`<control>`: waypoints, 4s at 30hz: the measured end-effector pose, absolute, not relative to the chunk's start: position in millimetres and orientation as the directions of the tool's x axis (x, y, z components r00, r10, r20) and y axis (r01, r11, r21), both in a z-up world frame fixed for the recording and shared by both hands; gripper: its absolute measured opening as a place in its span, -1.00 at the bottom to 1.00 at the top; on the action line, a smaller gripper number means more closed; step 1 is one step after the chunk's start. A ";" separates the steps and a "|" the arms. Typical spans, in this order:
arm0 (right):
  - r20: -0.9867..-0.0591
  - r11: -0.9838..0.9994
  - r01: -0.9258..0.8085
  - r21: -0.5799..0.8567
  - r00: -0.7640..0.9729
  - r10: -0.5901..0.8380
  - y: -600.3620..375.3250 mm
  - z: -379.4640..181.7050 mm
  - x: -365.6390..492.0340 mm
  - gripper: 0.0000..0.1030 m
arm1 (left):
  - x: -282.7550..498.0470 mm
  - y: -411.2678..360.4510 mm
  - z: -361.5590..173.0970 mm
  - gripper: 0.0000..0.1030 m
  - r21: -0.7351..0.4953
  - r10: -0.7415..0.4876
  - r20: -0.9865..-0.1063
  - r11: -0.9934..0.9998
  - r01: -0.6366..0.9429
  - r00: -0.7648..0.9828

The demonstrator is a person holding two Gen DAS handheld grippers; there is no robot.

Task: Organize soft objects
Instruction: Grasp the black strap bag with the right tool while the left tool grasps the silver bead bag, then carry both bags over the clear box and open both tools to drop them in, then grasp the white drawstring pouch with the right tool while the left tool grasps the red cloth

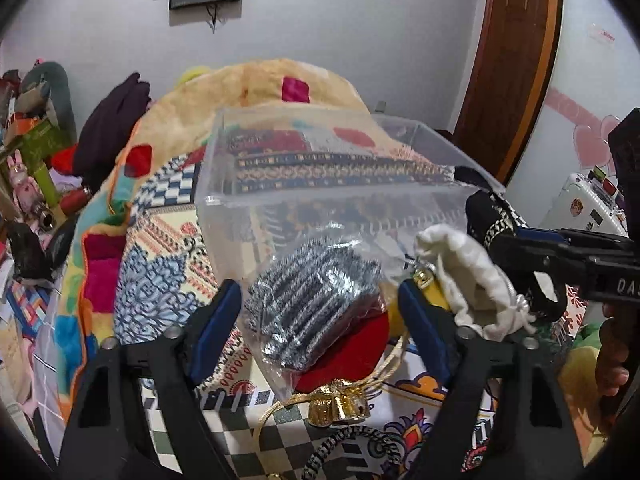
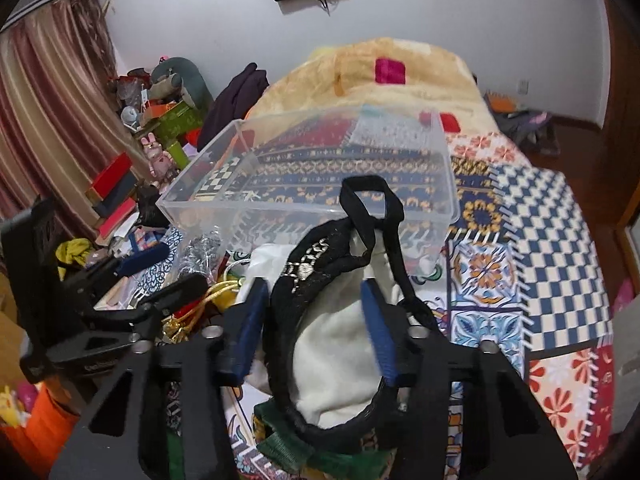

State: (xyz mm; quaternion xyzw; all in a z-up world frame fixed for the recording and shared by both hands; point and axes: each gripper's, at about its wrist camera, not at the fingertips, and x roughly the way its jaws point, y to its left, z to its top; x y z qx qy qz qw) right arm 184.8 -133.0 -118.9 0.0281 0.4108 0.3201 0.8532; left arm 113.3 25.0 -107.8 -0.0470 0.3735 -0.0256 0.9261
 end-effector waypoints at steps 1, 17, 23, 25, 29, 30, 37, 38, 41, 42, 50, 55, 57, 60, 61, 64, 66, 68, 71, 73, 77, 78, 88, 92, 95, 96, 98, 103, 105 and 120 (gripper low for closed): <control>-0.677 0.785 -0.525 0.329 0.448 0.584 -134.0 -119.9 184.7 -0.39 | 115.1 26.4 -111.3 0.32 -0.121 -0.098 -0.697 0.992 0.018 0.710; -0.601 0.783 -0.568 0.253 0.542 0.587 -143.8 -90.1 158.1 -0.75 | 94.5 30.8 -104.8 -0.45 -0.141 -0.118 -0.663 0.990 0.031 0.740; -0.548 0.781 -0.576 0.243 0.583 0.600 -153.1 -67.5 153.9 -0.76 | 73.5 34.1 -79.1 -0.54 -0.154 -0.126 -0.605 0.987 0.040 0.786; -0.531 0.781 -0.579 0.236 0.596 0.602 -154.6 -60.3 154.1 -0.77 | 68.0 34.6 -68.7 -0.56 -0.156 -0.129 -0.582 0.987 0.046 0.803; -0.508 0.782 -0.581 0.227 0.614 0.604 -155.4 -54.6 153.7 -0.77 | 65.2 34.4 -57.4 -0.56 -0.146 -0.128 -0.564 0.988 0.054 0.816; -0.505 0.782 -0.580 0.227 0.617 0.604 -155.4 -53.8 155.2 -0.77 | 66.0 34.7 -57.0 -0.56 -0.143 -0.122 -0.564 0.989 0.050 0.816; -0.472 0.789 -0.581 0.198 0.649 0.597 -154.6 -41.5 165.1 -0.77 | 75.5 38.3 -43.5 -0.57 -0.137 -0.116 -0.534 0.989 0.049 0.838; -0.467 0.789 -0.583 0.195 0.652 0.597 -154.1 -38.9 165.8 -0.77 | 76.5 38.1 -40.5 -0.57 -0.133 -0.115 -0.525 0.990 0.052 0.843; -0.448 0.789 -0.588 0.178 0.665 0.597 -149.6 -29.8 176.1 -0.77 | 84.0 36.7 -30.2 -0.57 -0.115 -0.112 -0.502 0.991 0.062 0.858; -0.444 0.789 -0.590 0.170 0.669 0.596 -147.2 -27.9 179.4 -0.77 | 87.9 35.7 -27.5 -0.57 -0.106 -0.107 -0.498 0.992 0.062 0.861; -0.462 0.807 -0.583 0.091 0.693 0.553 -119.5 -35.4 208.1 -0.77 | 137.6 40.2 -30.2 -0.57 -0.095 -0.106 -0.547 0.993 0.064 0.830; -0.515 0.815 -0.574 0.080 0.676 0.527 -102.7 -53.9 233.7 -0.77 | 167.5 43.0 -45.4 -0.57 -0.083 -0.099 -0.603 0.995 0.061 0.791; -0.540 0.815 -0.574 0.086 0.660 0.522 -97.3 -59.7 241.0 -0.77 | 176.4 42.5 -50.7 -0.57 -0.083 -0.101 -0.621 0.995 0.064 0.777; -0.593 0.805 -0.584 0.099 0.615 0.520 -87.2 -74.1 255.2 -0.77 | 188.8 38.8 -60.7 -0.57 -0.068 -0.095 -0.647 0.995 0.067 0.756; -0.608 0.803 -0.588 0.097 0.604 0.516 -84.7 -78.0 258.4 -0.77 | 192.4 37.7 -63.8 -0.57 -0.060 -0.091 -0.655 0.996 0.068 0.750; -0.655 0.787 -0.605 0.118 0.548 0.520 -76.3 -89.4 266.5 -0.77 | 201.3 32.6 -72.5 -0.57 -0.040 -0.082 -0.678 0.996 0.074 0.730; -0.680 0.772 -0.623 0.127 0.512 0.525 -71.8 -95.2 267.3 -0.77 | 204.0 29.6 -76.9 -0.57 -0.031 -0.077 -0.690 0.997 0.077 0.720; -0.703 0.761 -0.640 0.104 0.494 0.511 -68.2 -98.7 264.4 -0.77 | 205.6 29.4 -79.9 -0.57 -0.034 -0.080 -0.699 0.996 0.080 0.710; -0.729 0.750 -0.654 0.097 0.467 0.500 -66.9 -101.3 262.5 -0.77 | 206.2 30.9 -81.7 -0.57 -0.043 -0.081 -0.705 0.997 0.071 0.705; -0.738 0.746 -0.658 0.103 0.452 0.500 -69.9 -100.3 260.5 -0.77 | 204.5 32.0 -79.6 -0.57 -0.049 -0.084 -0.701 0.996 0.070 0.708; -0.737 0.751 -0.653 0.099 0.459 0.496 -76.6 -90.6 252.9 -0.66 | 194.9 31.4 -68.9 -0.48 -0.051 -0.093 -0.682 0.995 0.080 0.725; -0.731 0.751 -0.653 0.100 0.463 0.500 -75.0 -88.0 252.1 -0.58 | 192.8 31.5 -66.3 -0.46 -0.050 -0.094 -0.677 0.995 0.082 0.730; -0.651 0.755 -0.650 0.085 0.537 0.536 -89.5 -55.5 222.8 0.20 | 150.0 29.0 -29.5 0.02 -0.072 -0.117 -0.589 0.993 0.092 0.800; -0.632 0.769 -0.637 0.045 0.578 0.516 -91.8 -47.6 213.3 0.22 | 136.9 29.8 -22.3 0.16 -0.069 -0.109 -0.571 0.994 0.085 0.814; -0.621 0.773 -0.632 0.055 0.584 0.523 -99.4 -45.3 204.9 0.29 | 125.2 30.1 -21.0 0.28 -0.073 -0.111 -0.565 0.994 0.085 0.818; -0.617 0.777 -0.628 0.051 0.592 0.519 -101.9 -45.5 200.9 0.41 | 122.2 30.1 -21.5 0.33 -0.076 -0.113 -0.565 0.994 0.084 0.817; -0.605 0.783 -0.621 0.046 0.606 0.517 -105.8 -46.4 192.2 0.61 | 115.2 31.2 -24.4 0.37 -0.086 -0.117 -0.570 0.993 0.082 0.814; -0.626 0.782 -0.619 0.073 0.582 0.519 -112.7 -62.9 176.9 0.66 | 102.1 29.9 -41.9 0.38 -0.099 -0.121 -0.601 0.992 0.077 0.790; -0.648 0.785 -0.612 0.092 0.562 0.514 -114.6 -74.3 174.5 0.66 | 97.2 26.6 -53.8 0.38 -0.092 -0.119 -0.622 0.993 0.079 0.774; -0.748 0.781 -0.584 0.224 0.410 0.521 -119.9 -133.7 185.4 0.65 | 93.2 18.1 -112.8 0.01 -0.164 -0.193 -0.714 0.981 0.107 0.673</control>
